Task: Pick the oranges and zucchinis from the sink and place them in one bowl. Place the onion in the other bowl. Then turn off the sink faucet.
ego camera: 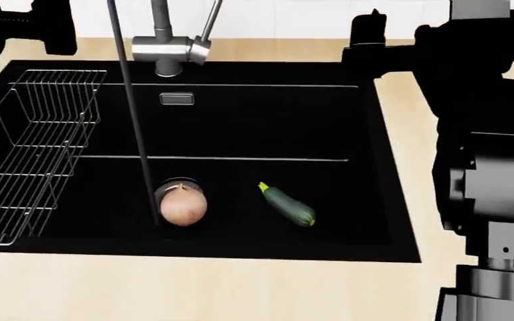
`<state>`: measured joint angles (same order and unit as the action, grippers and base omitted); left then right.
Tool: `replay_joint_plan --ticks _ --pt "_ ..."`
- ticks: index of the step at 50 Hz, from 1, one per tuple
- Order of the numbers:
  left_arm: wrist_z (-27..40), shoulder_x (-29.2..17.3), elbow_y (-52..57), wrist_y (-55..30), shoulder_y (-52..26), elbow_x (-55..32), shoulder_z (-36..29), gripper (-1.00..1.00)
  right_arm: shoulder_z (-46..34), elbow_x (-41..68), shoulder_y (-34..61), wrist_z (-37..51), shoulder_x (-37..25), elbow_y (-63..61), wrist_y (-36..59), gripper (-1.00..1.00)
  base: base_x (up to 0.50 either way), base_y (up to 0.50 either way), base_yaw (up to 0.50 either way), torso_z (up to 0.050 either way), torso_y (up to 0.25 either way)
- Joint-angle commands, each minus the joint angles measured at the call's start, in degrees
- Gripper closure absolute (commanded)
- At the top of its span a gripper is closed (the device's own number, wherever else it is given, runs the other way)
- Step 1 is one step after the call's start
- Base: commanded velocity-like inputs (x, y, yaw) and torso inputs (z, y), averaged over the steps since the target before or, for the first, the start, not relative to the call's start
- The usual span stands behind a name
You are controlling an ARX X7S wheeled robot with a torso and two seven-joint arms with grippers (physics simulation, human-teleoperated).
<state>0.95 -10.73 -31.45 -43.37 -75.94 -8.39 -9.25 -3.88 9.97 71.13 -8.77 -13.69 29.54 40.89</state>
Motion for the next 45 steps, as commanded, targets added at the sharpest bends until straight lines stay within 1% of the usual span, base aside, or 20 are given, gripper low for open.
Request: replay_joint_plan --ticks 1,8,19,27,35,42,45 --pt "-1.1 -0.4 -2.9 0.9 -0.3 -0.1 -0.4 -1.00 -0.1 0.2 0.9 -1.5 -0.5 1.7 0.9 -1.00 0.29 0.02 0.00 0.000 0.000" --pt "-1.6 -1.2 0.6 -1.3 1.7 -0.8 -0.5 -1.00 -0.3 0.6 0.0 -1.5 -0.5 0.2 2.1 -1.00 0.29 0.06 0.00 0.000 0.000" --pt "-2.0 -1.9 0.8 -1.0 2.8 -0.9 -0.8 -1.00 -0.4 1.0 -0.6 -1.4 -0.5 -1.0 3.0 -1.00 0.27 0.17 0.00 0.000 0.000" --pt "-2.2 -1.8 0.2 -0.5 2.7 -1.0 -1.3 -1.00 0.4 1.3 -1.6 -1.0 -0.7 0.5 1.4 -1.00 0.27 0.21 0.00 0.000 0.000" --pt "-2.6 -1.4 0.4 -0.4 3.2 -1.2 -1.9 -1.00 1.3 1.8 -3.0 -0.2 -1.5 -2.7 2.5 -1.00 0.26 0.00 0.00 0.000 0.000" --pt "-2.9 -1.8 1.6 -1.1 4.1 -1.6 -1.9 -1.00 0.9 1.7 -3.2 -0.6 -1.7 -1.6 1.6 -1.00 0.27 0.00 0.00 0.000 0.000" --pt "-3.0 -1.9 0.5 -0.2 4.3 -1.6 -2.0 -1.00 0.8 1.7 -3.2 -0.7 -1.6 -0.8 1.0 -1.00 0.27 0.00 0.00 0.000 0.000"
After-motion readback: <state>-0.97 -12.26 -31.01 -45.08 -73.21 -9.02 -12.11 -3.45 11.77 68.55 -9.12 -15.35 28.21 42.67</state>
